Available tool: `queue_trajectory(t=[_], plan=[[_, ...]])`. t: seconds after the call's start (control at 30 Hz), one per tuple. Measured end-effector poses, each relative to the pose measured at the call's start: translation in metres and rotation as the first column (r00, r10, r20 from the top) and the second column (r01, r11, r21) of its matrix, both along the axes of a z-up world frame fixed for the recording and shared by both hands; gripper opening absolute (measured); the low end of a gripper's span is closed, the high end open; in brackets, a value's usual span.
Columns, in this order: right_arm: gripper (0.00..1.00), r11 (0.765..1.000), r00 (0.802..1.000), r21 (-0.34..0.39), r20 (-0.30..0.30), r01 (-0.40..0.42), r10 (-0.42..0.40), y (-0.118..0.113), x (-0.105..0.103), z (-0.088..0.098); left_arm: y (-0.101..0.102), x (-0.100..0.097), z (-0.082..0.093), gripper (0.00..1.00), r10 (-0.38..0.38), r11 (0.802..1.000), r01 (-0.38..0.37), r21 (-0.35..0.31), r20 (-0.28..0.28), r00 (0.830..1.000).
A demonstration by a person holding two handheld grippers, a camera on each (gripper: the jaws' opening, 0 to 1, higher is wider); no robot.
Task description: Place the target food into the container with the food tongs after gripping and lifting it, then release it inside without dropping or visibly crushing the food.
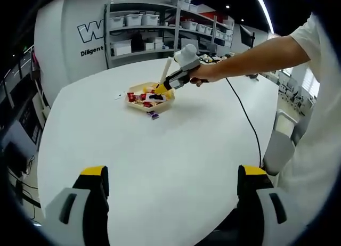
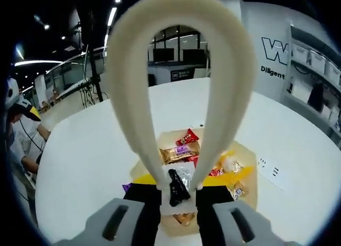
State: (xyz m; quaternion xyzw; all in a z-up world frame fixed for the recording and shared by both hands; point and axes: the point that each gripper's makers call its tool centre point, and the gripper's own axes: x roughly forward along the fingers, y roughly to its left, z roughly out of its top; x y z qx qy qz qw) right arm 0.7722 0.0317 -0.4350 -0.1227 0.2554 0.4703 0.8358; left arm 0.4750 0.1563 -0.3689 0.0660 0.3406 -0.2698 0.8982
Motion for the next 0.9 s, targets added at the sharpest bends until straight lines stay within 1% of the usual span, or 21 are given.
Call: queue_trajectory(t=[0.23, 0.3, 0.37, 0.63, 0.7, 0.77, 0.9], plan=[[0.19, 0.999, 1.0, 0.032, 0.008, -0.02, 0.02, 0.005, -0.013, 0.009, -0.003, -0.001, 0.0, 0.99, -0.007, 1.0, 0.007, -0.004, 0.002, 1.0], [0.19, 0.999, 1.0, 0.042, 0.009, -0.03, 0.029, 0.007, -0.023, 0.011, -0.004, -0.001, 0.0, 0.99, -0.009, 1.0, 0.009, -0.007, 0.004, 1.0], [0.19, 0.998, 0.999, 0.046, 0.011, -0.037, 0.037, 0.009, -0.029, 0.01, -0.005, -0.001, 0.0, 0.99, -0.011, 1.0, 0.011, -0.007, 0.004, 1.0], [0.19, 0.996, 0.998, 0.054, -0.006, -0.069, 0.07, 0.02, -0.066, 0.004, -0.005, -0.005, 0.0, 0.99, -0.019, 1.0, 0.019, -0.01, 0.006, 1.0], [0.19, 0.995, 0.997, 0.056, -0.023, -0.078, 0.079, 0.023, -0.075, 0.0, -0.005, -0.006, 0.001, 0.99, -0.02, 1.0, 0.02, -0.011, 0.008, 1.0], [0.19, 0.995, 0.996, 0.048, -0.025, -0.09, 0.091, 0.026, -0.083, -0.004, -0.004, -0.006, 0.001, 0.99, -0.018, 1.0, 0.019, -0.013, 0.01, 1.0], [0.19, 0.994, 0.994, 0.051, -0.035, -0.097, 0.099, 0.031, -0.091, -0.009, -0.004, -0.008, 0.0, 0.99, -0.018, 1.0, 0.019, -0.012, 0.01, 1.0]])
